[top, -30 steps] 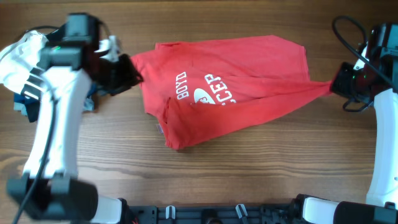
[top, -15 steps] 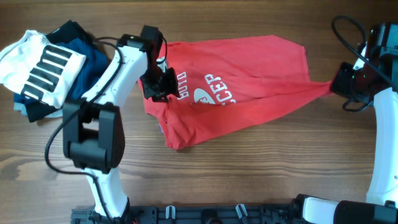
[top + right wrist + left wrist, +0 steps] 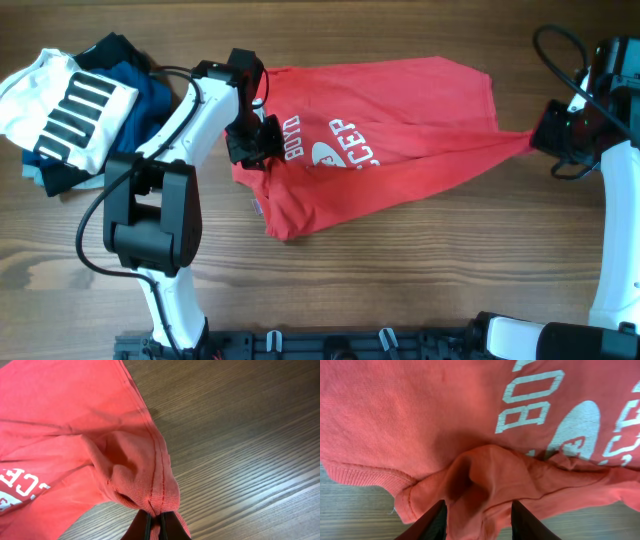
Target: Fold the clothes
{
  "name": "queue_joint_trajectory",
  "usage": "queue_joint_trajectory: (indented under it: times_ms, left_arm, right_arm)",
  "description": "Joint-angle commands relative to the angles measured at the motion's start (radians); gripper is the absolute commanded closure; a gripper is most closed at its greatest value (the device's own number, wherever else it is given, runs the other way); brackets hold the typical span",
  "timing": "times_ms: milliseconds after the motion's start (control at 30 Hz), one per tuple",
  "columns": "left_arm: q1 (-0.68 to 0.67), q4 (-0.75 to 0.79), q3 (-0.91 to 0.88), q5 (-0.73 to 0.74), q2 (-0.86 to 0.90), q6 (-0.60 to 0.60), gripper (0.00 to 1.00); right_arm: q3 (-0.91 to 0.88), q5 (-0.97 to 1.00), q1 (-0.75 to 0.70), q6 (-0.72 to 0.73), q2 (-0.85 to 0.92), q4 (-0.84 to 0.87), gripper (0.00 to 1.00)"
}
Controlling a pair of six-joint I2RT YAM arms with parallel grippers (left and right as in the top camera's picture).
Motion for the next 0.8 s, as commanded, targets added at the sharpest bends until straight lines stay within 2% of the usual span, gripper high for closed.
queue_joint_trajectory:
  times_ms: [0,400,767]
  left_arm:
    - [-0.006,0.021,-0.037,-0.012,0.006,-0.011,0.59]
    - [-0.077,0.063,-0.046,-0.013,0.006,-0.011,0.6]
    - [-0.077,0.06,-0.046,-0.022,0.006,-0.033,0.6]
  right_arm:
    - [-0.009,0.003,-0.005,-0.01,0.009,0.0,0.96]
    - [-0.009,0.003,-0.005,-0.01,0.009,0.0,0.96]
    - [-0.009,0.003,-0.005,-0.01,0.009,0.0,0.96]
